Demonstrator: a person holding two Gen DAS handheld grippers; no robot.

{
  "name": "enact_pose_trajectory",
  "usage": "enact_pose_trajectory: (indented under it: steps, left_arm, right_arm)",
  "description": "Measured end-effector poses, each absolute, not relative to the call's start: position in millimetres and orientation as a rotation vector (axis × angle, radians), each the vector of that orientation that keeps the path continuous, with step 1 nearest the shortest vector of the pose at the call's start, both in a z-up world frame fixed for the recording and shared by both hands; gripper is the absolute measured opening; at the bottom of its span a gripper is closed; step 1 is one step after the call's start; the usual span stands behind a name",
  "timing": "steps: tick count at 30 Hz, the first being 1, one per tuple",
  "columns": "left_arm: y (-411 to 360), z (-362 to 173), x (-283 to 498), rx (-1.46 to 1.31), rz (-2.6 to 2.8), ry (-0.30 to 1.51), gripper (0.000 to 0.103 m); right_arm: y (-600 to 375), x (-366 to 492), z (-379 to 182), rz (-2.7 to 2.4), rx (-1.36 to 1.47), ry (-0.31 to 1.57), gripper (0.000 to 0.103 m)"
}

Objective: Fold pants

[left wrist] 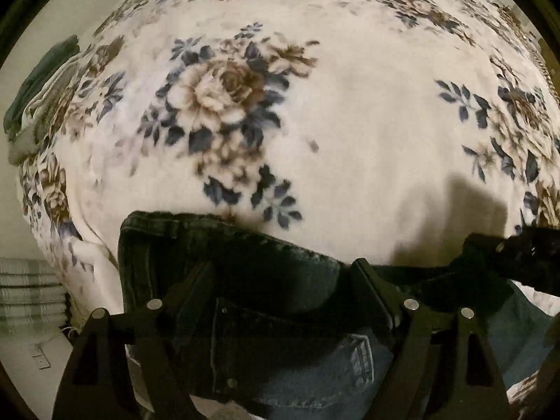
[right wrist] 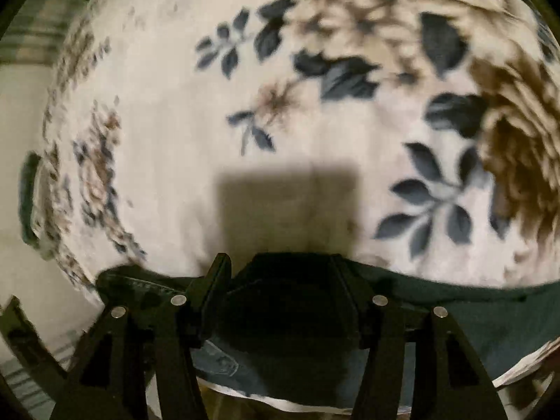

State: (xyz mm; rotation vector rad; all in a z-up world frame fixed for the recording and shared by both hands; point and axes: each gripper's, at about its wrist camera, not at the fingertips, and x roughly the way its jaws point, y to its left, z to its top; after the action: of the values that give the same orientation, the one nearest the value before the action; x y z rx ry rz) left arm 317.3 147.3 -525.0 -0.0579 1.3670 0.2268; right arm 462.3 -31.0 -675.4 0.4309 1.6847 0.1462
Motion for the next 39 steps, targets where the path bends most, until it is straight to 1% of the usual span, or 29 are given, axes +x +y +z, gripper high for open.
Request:
enact_pose_trajectory:
  steps: [2,4,6,7,11,16,17,19,22,23,24,25,26,27,29,32,33,34,35,36,39]
  left_arm:
    - [146.7,-525.8,319.6,-0.052,0.224,1.37,0.079]
    - [145.7,-525.9,321.6,-0.047,0.22,1.372,0.079]
    - [145.5,-524.7,322.5,-0.044,0.218,1.375,0.079]
    - [145.6,-524.6,322.4,-0.046,0.217,1.375,0.079]
    - [151.1,-521.6,322.5,-0.082,0.214,1.372,0.079]
    - [161.6,-521.0,321.0,-0.129,0.212,1.369,0.079]
    - [164.0,-521.8,320.8,-0.131,0.219,1.368,0.079]
    - [166.1,-523.1,320.4,-0.129,0.225,1.372,0.079]
    - [172.3,-521.1,319.6,-0.155,0.231,1.373,0.079]
    - [173.6,-520.6,319.4,-0.161,0.236,1.375,0.079]
    - [174.0,-520.0,318.8,-0.163,0.243,1.375,0.079]
    - [175.2,-519.8,318.3,-0.166,0.247,1.375,0.079]
    - [174.7,-519.2,317.6,-0.169,0.249,1.376,0.079]
    - [172.5,-517.9,316.4,-0.17,0.251,1.375,0.079]
    - [169.7,-515.6,315.5,-0.158,0.26,1.364,0.079]
    - [165.8,-513.2,311.1,-0.133,0.269,1.348,0.079]
    - [166.5,-513.1,310.0,-0.13,0.273,1.346,0.079]
    - [167.9,-512.9,308.6,-0.132,0.274,1.344,0.079]
    - [170.8,-512.3,305.6,-0.132,0.282,1.341,0.079]
    - [172.8,-512.8,303.8,-0.133,0.289,1.341,0.079]
    - [186.3,-509.8,291.7,-0.15,0.319,1.334,0.079]
  right_arm:
    - [-27.8,457.6,-682.2,0.139,0.391,1.702,0.054]
    - [-25.8,454.8,-684.9,0.142,0.352,1.69,0.028]
    - [-24.9,451.9,-683.8,0.145,0.336,1.672,0.008]
    - [-22.7,451.6,-680.7,0.144,0.31,1.658,0.006]
    - [-17.3,449.3,-660.7,0.132,0.262,1.583,0.005]
    - [-48.4,451.5,-648.4,0.105,0.453,1.544,0.004]
    - [-52.7,452.8,-650.3,0.085,0.481,1.537,0.0]
    - [-66.3,466.4,-649.0,0.019,0.472,1.468,0.0]
    - [-86.4,482.1,-661.3,0.094,0.665,1.538,0.001]
    - [-85.4,483.5,-660.5,0.124,0.653,1.556,0.002]
    - [-82.1,483.7,-658.2,0.161,0.614,1.591,0.01]
    - [-78.6,481.3,-657.0,0.195,0.599,1.61,0.027]
    - [-75.2,479.4,-658.0,0.214,0.596,1.624,0.036]
    - [-71.6,475.7,-659.7,0.231,0.588,1.645,0.042]
    - [-62.7,472.2,-667.0,0.244,0.546,1.69,0.042]
    - [-44.5,468.1,-686.4,0.231,0.436,1.761,0.042]
    - [-40.0,464.9,-690.2,0.219,0.41,1.771,0.04]
    - [-37.8,463.3,-692.1,0.2,0.39,1.76,0.024]
    - [-32.9,461.7,-693.9,0.203,0.378,1.755,0.011]
    - [-29.2,460.2,-690.3,0.195,0.341,1.745,0.008]
    - [-21.8,460.1,-662.9,0.148,0.271,1.621,0.006]
